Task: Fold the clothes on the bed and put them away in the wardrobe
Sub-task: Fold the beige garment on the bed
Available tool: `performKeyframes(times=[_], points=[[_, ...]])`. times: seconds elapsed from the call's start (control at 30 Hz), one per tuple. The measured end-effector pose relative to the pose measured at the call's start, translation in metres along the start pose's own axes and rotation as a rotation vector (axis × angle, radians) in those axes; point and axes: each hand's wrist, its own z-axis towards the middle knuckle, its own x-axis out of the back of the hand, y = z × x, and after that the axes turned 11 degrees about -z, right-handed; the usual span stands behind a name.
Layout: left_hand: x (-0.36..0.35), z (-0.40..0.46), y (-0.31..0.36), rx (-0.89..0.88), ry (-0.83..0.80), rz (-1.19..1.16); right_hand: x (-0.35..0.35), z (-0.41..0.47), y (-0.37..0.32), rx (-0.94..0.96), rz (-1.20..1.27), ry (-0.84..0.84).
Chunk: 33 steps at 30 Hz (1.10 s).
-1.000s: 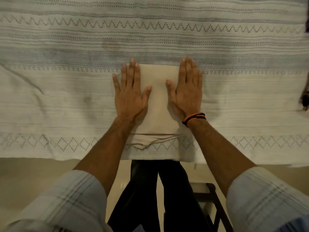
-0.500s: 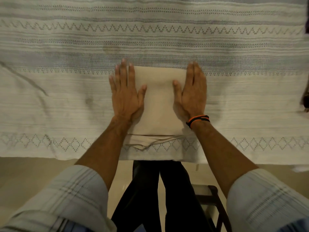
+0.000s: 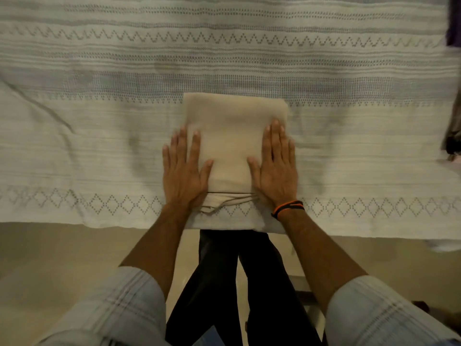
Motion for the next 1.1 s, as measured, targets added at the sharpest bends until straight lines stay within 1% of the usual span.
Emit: performKeyframes(times=[0.1,0.17,0.23,0.27,0.3,0.33,0.4,0.47,0.53,0.67,0.8,0.93,1.03,1.1], points=[[0.016,-0.006,-0.005,0.069,0.04,-0.136,0.016,-0.008,0.005,-0.176,0.292,-0.084],[0.028,-0.003,-0.002,0.139,0.122,-0.287,0.029,-0.006,0.009,-0.31,0.456,-0.113],[0.037,0.004,0.009,0.249,0.23,-0.449,0.038,0.002,0.011,-0.405,0.572,-0.101],[0.042,0.009,0.015,0.329,0.244,-0.547,0.043,0.009,0.011,-0.456,0.637,-0.106],[0.047,0.015,0.023,0.421,0.229,-0.654,0.049,0.017,0.009,-0.517,0.704,-0.129],[0.048,0.023,0.027,0.524,0.18,-0.747,0.05,0.024,0.008,-0.588,0.771,-0.171],[0.05,0.037,0.032,0.661,0.08,-0.867,0.054,0.037,0.008,-0.714,0.886,-0.296],[0.052,0.049,0.031,0.725,-0.032,-1.001,0.056,0.046,0.012,-0.745,1.026,-0.408],[0.057,0.053,0.033,0.752,-0.116,-1.104,0.061,0.051,0.017,-0.714,1.167,-0.487],[0.08,0.053,0.043,0.771,-0.101,-1.113,0.082,0.056,0.025,-0.685,1.223,-0.491],[0.114,0.055,0.055,0.708,-0.038,-1.188,0.124,0.069,0.029,-0.603,1.223,-0.406],[0.148,0.065,0.067,0.554,0.084,-1.232,0.164,0.084,0.03,-0.465,1.235,-0.234],[0.173,0.062,0.079,0.383,0.224,-1.239,0.187,0.085,0.03,-0.376,1.317,-0.065],[0.18,0.055,0.076,0.268,0.287,-1.24,0.192,0.078,0.033,-0.284,1.311,0.046]])
